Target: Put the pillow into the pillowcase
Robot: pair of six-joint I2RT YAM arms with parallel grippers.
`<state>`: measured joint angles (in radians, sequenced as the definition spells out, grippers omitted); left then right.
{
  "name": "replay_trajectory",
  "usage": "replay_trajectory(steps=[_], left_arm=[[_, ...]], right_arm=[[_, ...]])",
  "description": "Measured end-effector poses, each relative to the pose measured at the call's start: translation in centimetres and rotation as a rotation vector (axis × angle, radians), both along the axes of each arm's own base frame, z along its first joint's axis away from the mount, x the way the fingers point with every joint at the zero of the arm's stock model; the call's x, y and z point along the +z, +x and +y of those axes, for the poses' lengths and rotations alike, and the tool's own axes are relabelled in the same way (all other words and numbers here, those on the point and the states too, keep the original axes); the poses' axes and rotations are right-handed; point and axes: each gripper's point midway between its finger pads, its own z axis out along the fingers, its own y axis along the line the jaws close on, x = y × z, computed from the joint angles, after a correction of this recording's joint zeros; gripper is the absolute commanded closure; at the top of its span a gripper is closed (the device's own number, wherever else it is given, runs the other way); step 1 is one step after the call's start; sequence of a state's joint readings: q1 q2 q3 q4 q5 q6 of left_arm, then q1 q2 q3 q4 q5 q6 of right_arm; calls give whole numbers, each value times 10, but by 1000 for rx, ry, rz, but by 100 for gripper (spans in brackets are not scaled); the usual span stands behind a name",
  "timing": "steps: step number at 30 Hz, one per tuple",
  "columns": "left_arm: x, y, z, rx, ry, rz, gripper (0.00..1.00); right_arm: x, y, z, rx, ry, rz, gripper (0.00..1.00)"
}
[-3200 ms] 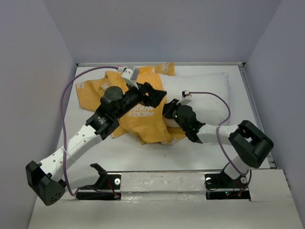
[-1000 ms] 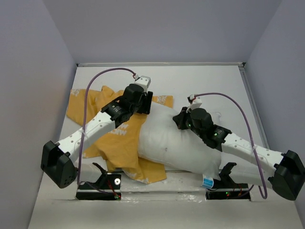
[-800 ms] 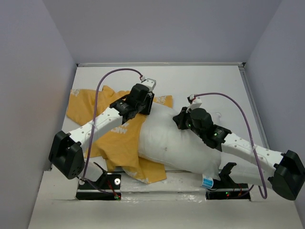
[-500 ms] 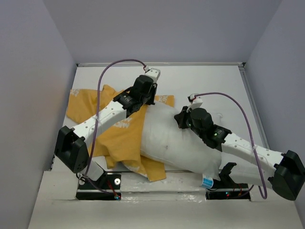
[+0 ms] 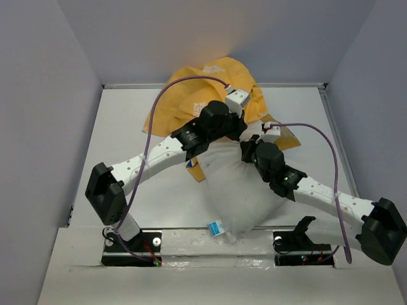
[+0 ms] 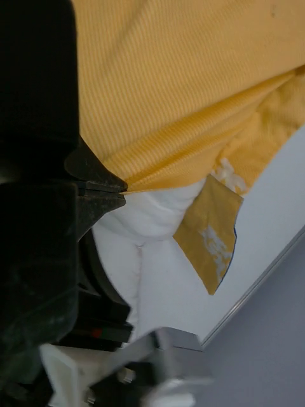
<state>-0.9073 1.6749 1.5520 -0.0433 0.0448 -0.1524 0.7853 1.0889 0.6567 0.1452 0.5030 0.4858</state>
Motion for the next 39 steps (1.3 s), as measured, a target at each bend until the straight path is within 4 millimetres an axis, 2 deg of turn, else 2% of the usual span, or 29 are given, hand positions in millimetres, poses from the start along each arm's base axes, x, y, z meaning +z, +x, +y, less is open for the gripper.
replay_trajectory(steps=[1,4,8,11,14,18,20,22,24,26,28,29,32,36,37,39], left_arm=[[-5,-4,5,5,-12,9,100],[-28,-16,37,62,-16,53,100],[-32,-17,58,130,-27,71,100],[-32,-15,61,142,-41,88,100],[-41,-16,60,146,-26,109,100],[-48,-11,61,139,-16,136,100],[-38,0,60,124,-31,146,100],[-23,14,52,115,-57,135,100],[-12,28,42,107,-74,123,100],[-12,40,32,96,-69,125,100],[-23,44,25,84,-48,143,100],[-30,44,21,74,-35,155,100],[-47,42,21,62,1,185,100],[-46,36,29,56,-11,181,100],[-46,34,32,58,-17,183,100],[-42,28,45,69,-28,183,100]], right_arm=[[1,3,1,-6,14,-8,100],[9,18,4,-18,84,-41,100],[30,34,-16,-72,185,-82,100],[49,39,-33,-115,255,-117,100],[75,42,-52,-156,326,-183,100],[105,32,-56,-117,376,-257,100],[107,30,-51,-92,403,-255,100],[89,40,-39,-72,421,-201,100],[59,49,-29,-78,401,-129,53],[18,49,-18,-58,322,-20,12],[-2,43,-15,-34,232,44,7],[-2,40,-16,-6,171,54,6],[27,32,-14,73,67,17,4],[74,24,-7,217,-59,-96,2],[77,25,-2,261,-82,-109,0],[67,31,11,381,-155,-116,0]])
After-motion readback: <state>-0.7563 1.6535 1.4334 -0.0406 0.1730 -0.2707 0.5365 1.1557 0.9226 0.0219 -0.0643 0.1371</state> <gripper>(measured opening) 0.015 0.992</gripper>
